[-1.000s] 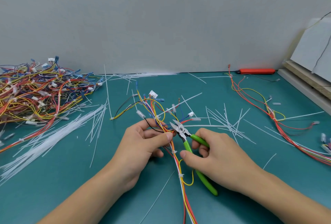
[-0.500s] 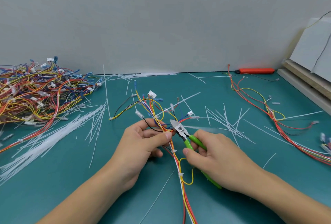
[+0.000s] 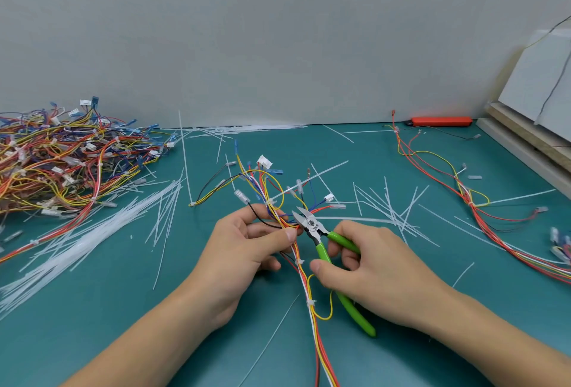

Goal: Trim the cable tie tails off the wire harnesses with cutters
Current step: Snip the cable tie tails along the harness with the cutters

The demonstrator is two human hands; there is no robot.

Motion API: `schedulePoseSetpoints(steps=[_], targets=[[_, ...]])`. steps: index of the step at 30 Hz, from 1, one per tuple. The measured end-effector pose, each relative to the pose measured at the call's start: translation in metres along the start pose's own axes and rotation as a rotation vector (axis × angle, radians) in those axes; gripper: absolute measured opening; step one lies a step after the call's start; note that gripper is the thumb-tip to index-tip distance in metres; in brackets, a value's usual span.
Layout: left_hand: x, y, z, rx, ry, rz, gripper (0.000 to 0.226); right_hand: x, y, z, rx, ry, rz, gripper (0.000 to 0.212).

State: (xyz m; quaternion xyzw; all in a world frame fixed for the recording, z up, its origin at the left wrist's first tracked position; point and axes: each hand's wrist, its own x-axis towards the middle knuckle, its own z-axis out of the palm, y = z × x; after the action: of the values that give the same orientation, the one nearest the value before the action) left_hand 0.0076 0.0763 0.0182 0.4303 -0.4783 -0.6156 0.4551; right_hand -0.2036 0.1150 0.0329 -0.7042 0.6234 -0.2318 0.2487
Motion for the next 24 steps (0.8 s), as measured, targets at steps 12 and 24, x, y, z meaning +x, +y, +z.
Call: schedulePoseSetpoints(steps=[12, 24], targets=[[0.0004, 0.0001, -0.0001, -0.011, -0.003, 0.002, 0.025, -0.0005, -0.0007, 0.0031, -0.009, 0.009, 0.011, 0.054], [0.001, 0.0, -0.0003, 0.004, 0.0, 0.001, 0.034, 0.0018, -0.0003, -0.0004, -0.008, -0.033, 0.007, 0.041]])
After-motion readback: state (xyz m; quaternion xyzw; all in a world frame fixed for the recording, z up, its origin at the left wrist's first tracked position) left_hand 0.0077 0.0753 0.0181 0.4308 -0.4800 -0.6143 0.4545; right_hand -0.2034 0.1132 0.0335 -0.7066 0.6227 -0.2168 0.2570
